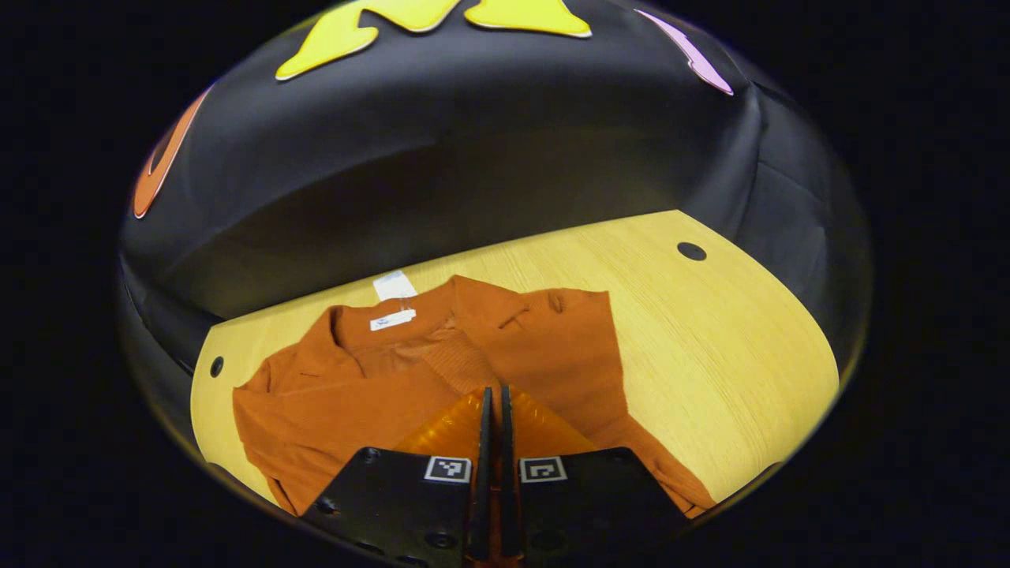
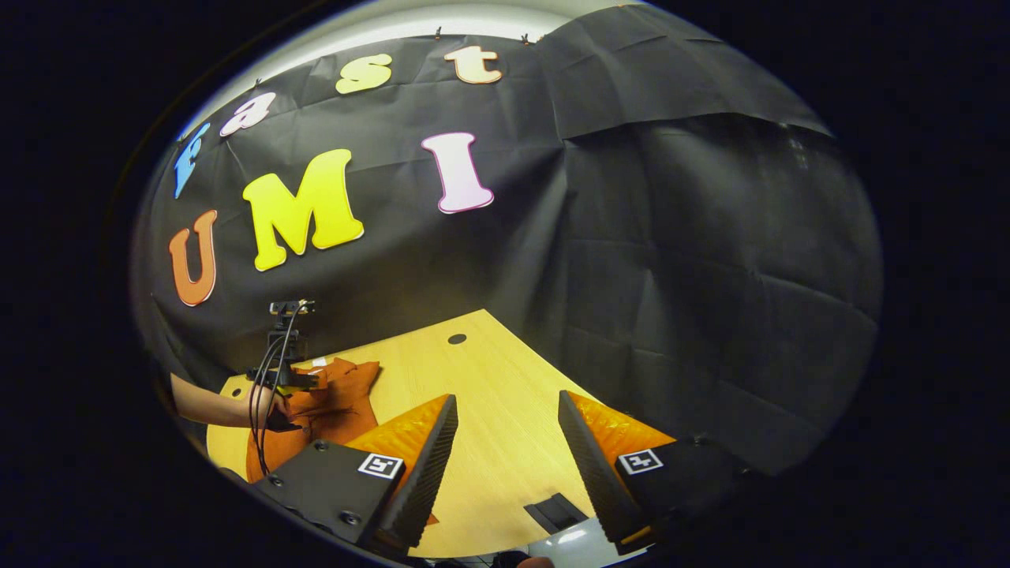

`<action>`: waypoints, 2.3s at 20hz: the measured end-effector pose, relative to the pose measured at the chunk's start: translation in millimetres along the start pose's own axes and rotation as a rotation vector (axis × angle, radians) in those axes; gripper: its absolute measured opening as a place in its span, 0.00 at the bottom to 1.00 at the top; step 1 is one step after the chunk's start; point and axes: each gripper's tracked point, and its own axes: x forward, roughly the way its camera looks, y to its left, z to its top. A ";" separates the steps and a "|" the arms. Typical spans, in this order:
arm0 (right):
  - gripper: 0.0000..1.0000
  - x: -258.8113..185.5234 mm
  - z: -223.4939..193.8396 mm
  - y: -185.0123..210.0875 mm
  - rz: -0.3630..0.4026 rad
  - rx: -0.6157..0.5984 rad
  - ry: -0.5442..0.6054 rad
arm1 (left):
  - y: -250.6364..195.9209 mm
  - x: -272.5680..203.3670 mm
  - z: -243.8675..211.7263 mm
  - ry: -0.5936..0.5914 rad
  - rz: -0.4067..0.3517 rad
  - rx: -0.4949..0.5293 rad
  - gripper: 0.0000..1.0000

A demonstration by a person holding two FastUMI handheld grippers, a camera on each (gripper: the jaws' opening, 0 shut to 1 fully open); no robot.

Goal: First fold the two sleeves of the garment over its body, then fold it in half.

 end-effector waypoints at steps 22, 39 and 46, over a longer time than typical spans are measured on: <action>0.89 23.3 78.0 247.0 0.502 -0.211 -0.192 | 104.8 -315.8 109.0 -0.637 0.077 -0.198 0.96; 0.89 30.5 -7.9 240.8 0.585 -0.282 0.069 | 195.5 -352.1 -107.5 -0.309 0.032 -0.294 0.97; 0.87 45.0 -141.8 140.7 0.450 -0.301 0.415 | 190.0 -332.5 -300.8 0.133 -0.088 -0.509 0.99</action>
